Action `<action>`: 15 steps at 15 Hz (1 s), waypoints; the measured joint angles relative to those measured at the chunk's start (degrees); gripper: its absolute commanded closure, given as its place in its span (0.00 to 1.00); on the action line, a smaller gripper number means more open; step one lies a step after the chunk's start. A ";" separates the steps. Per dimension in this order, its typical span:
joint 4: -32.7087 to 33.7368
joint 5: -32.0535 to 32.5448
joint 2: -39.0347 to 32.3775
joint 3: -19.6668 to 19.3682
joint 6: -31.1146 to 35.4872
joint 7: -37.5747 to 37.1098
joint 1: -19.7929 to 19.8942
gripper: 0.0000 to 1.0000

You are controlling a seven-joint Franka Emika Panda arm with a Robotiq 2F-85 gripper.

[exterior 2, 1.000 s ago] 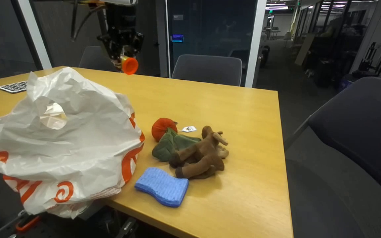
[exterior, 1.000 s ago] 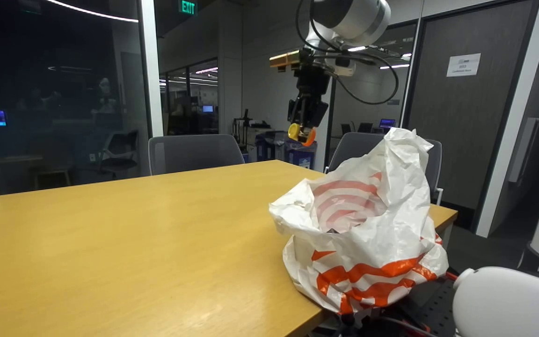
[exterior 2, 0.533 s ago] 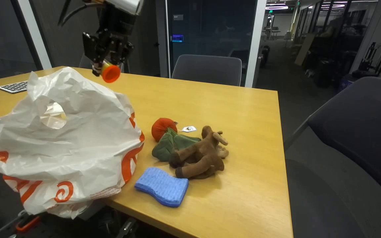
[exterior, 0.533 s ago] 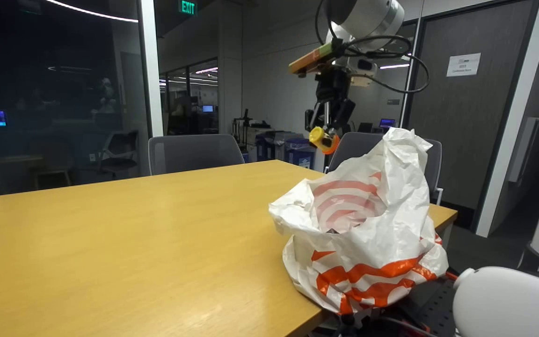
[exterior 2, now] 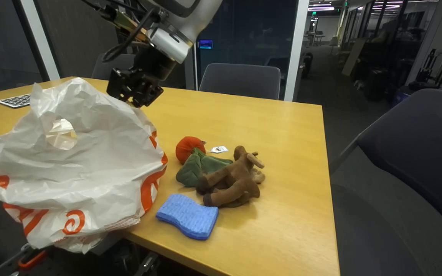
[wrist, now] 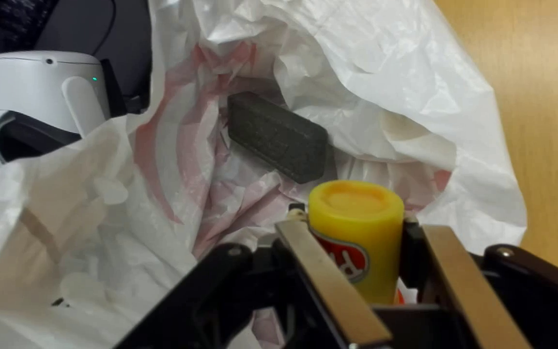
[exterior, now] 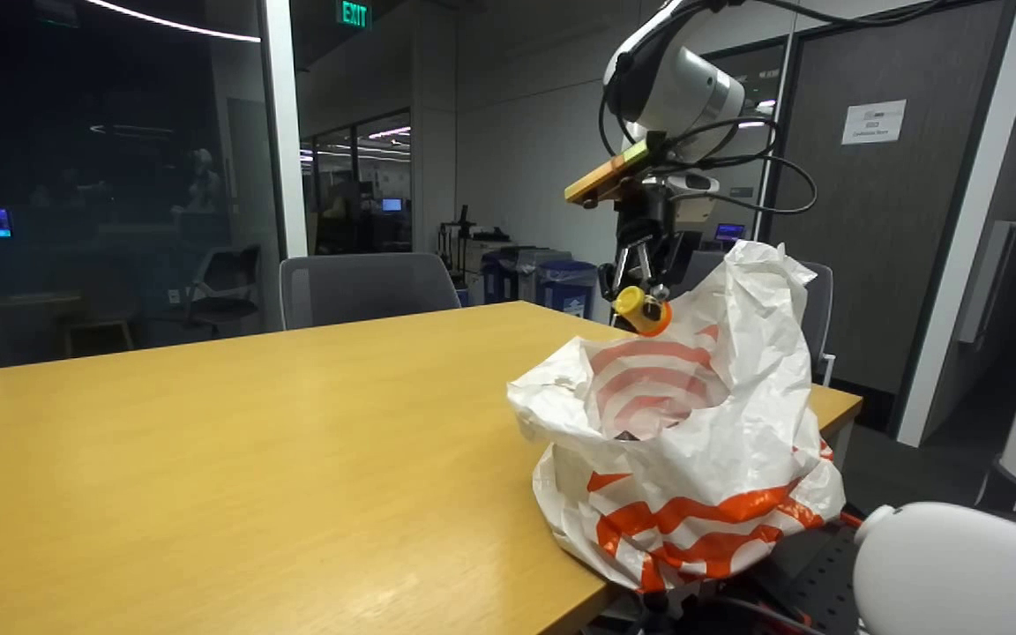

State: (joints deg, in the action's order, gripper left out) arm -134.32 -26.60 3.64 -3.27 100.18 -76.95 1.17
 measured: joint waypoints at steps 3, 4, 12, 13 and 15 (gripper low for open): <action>1.15 -1.58 0.03 -0.12 -5.15 0.84 0.68 0.83; 1.45 -1.98 0.03 -0.13 -6.48 1.04 0.83 0.51; 3.02 -3.03 -0.26 -0.28 -11.86 4.46 1.57 0.00; 3.47 -1.55 -0.42 -0.28 -10.17 4.02 1.69 0.00; 4.83 2.71 -1.11 -0.31 -4.69 3.38 2.00 0.00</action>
State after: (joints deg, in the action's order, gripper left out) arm -129.50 -23.89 2.53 -3.58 95.49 -73.57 3.17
